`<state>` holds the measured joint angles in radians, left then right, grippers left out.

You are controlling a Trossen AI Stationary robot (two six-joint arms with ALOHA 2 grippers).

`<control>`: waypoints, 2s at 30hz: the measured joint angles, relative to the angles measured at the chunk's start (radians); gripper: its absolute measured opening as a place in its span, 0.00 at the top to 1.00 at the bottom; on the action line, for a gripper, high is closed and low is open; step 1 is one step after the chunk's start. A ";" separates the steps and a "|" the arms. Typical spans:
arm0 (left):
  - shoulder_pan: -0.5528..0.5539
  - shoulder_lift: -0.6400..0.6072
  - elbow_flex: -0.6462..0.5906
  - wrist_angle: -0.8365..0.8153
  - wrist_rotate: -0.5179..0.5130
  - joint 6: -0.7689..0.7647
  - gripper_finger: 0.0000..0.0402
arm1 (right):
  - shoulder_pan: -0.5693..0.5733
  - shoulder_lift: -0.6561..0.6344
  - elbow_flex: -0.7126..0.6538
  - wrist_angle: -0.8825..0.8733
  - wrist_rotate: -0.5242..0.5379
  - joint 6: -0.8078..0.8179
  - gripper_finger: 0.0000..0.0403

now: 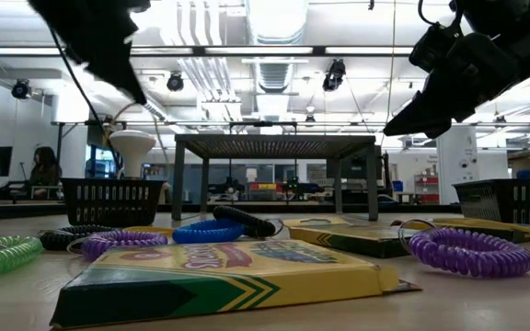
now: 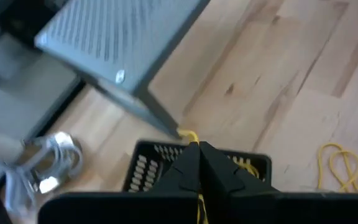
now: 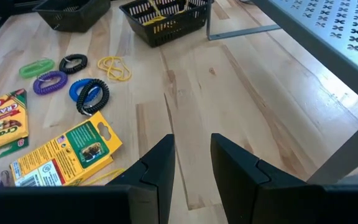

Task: Pick & Place Office Desk Supplies
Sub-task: Put the yellow rubber band into the top left black bin, then put the black spring keychain into the bottom black bin

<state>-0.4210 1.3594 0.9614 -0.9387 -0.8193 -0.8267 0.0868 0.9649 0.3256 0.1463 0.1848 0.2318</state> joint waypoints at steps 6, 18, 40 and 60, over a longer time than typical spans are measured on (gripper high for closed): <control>0.000 0.000 -0.038 0.002 0.085 -0.086 0.89 | 0.000 0.000 0.000 0.000 0.000 0.001 0.75; 0.000 0.000 -0.033 0.173 0.096 -0.084 0.71 | 0.000 0.000 0.000 0.000 0.000 0.001 0.75; -0.006 0.176 -0.184 0.695 0.764 -0.052 0.70 | 0.000 0.000 0.000 -0.002 0.000 -0.004 0.75; -0.029 0.330 -0.180 0.653 0.745 0.093 0.70 | 0.000 0.000 0.000 -0.002 0.000 -0.007 0.75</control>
<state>-0.4500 1.6894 0.7816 -0.2855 -0.0744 -0.7335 0.0868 0.9646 0.3252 0.1448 0.1848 0.2245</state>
